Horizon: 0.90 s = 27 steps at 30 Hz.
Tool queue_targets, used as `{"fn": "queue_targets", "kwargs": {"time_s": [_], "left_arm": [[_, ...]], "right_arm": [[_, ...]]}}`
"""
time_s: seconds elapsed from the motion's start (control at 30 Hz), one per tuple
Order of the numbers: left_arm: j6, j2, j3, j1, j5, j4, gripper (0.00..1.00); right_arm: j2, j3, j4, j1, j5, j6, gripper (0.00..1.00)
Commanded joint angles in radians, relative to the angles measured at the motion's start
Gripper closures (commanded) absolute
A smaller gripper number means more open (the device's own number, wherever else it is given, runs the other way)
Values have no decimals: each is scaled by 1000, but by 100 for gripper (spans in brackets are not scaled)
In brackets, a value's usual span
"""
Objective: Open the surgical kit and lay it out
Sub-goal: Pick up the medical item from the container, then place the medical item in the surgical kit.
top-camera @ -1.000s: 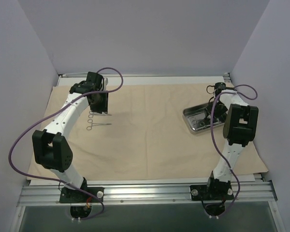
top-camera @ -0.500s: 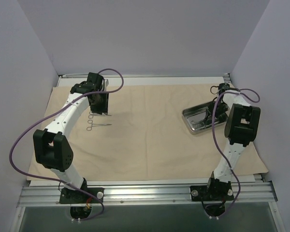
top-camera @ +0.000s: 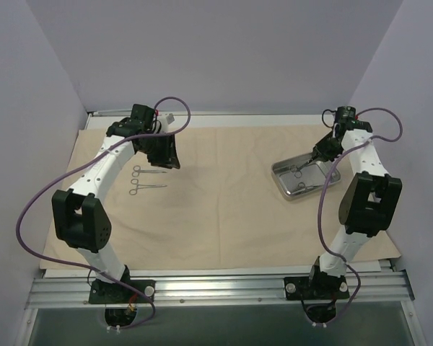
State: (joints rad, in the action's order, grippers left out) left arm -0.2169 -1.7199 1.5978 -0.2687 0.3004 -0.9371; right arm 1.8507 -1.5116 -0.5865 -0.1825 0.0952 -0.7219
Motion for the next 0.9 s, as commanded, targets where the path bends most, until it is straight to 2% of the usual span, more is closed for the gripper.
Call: {"fn": "queue_targets", "kwargs": {"time_s": [0.0, 0.17, 0.2, 0.23, 0.37, 0.5, 0.7, 0.87], "left_arm": [[-41, 3, -7, -3, 244, 108, 56], [-68, 23, -58, -7, 394, 198, 54], [-81, 26, -64, -10, 429, 225, 41], [-88, 34, -70, -12, 443, 242, 37], [-156, 51, -111, -17, 526, 349, 39], [-226, 49, -142, -40, 571, 438, 38], [-269, 45, -154, -90, 572, 507, 37], [-329, 59, -194, -101, 591, 595, 37]], "right_arm": [[-77, -67, -49, 32, 34, 67, 100], [-100, -124, -56, 126, 83, 90, 100], [-99, -131, -49, 144, 98, 93, 100], [-94, -154, -46, 165, 113, 95, 100], [-41, -225, -27, 305, 233, 101, 100], [36, -317, -13, 399, 285, 93, 100], [103, -416, -18, 489, 351, 78, 100], [116, -418, -13, 528, 367, 76, 100]]}}
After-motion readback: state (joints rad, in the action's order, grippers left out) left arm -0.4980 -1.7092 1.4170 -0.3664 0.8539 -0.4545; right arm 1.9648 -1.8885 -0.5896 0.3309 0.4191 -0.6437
